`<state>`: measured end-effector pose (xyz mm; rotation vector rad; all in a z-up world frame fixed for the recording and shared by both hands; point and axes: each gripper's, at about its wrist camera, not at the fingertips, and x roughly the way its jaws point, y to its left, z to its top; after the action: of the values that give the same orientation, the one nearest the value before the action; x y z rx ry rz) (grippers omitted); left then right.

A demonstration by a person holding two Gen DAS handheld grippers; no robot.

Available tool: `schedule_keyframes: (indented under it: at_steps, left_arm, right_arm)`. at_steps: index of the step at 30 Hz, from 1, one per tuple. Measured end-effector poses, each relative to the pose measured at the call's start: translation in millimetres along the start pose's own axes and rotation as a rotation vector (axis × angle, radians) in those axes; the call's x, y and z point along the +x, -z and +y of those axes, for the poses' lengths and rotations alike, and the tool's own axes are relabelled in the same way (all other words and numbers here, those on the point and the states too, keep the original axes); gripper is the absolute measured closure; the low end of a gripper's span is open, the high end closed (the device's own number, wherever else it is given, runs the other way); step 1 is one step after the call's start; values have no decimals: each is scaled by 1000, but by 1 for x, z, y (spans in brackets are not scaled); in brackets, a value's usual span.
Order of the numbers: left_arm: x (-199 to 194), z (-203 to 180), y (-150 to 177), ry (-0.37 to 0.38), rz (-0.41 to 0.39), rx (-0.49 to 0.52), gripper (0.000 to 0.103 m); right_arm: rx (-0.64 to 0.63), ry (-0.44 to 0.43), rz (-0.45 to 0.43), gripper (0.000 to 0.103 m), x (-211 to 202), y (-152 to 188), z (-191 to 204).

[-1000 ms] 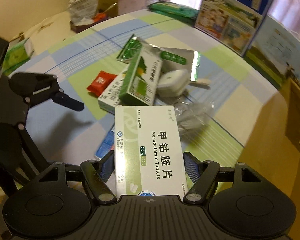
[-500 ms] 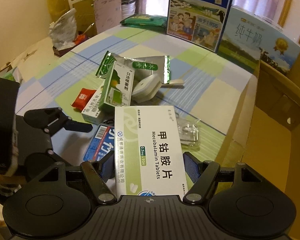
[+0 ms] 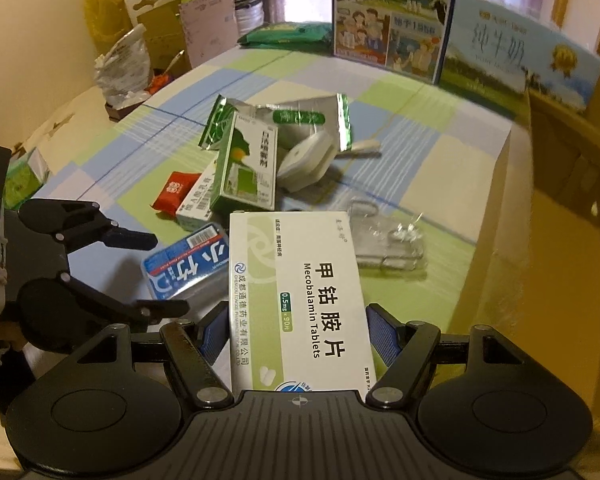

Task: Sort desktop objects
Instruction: 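Grasp the blue floss box with the left gripper while the right holds the medicine box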

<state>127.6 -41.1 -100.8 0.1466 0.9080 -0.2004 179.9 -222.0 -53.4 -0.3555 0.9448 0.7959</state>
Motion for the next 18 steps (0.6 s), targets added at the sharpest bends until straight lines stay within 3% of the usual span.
schedule_keyframes:
  at_steps: [4,5,6,12,18]
  left_arm:
    - [10,-3,-6,40,-1,12,38]
    - [13,-4,-8,49,1,17,50]
    - [14,-5,-10,50,5,24,52]
    - [0,-9,-1,72,30,83,52]
    - [-15,-9,17,77,17,111,52]
  right_arm:
    - [53,3,23,34,11,5,0]
    - [59,11,30,34,13,7,0]
    - [64,22,38,34,16,9,0]
    - [83,77,89,34,31,23,5]
    - [81,77,81,33,39,33,9]
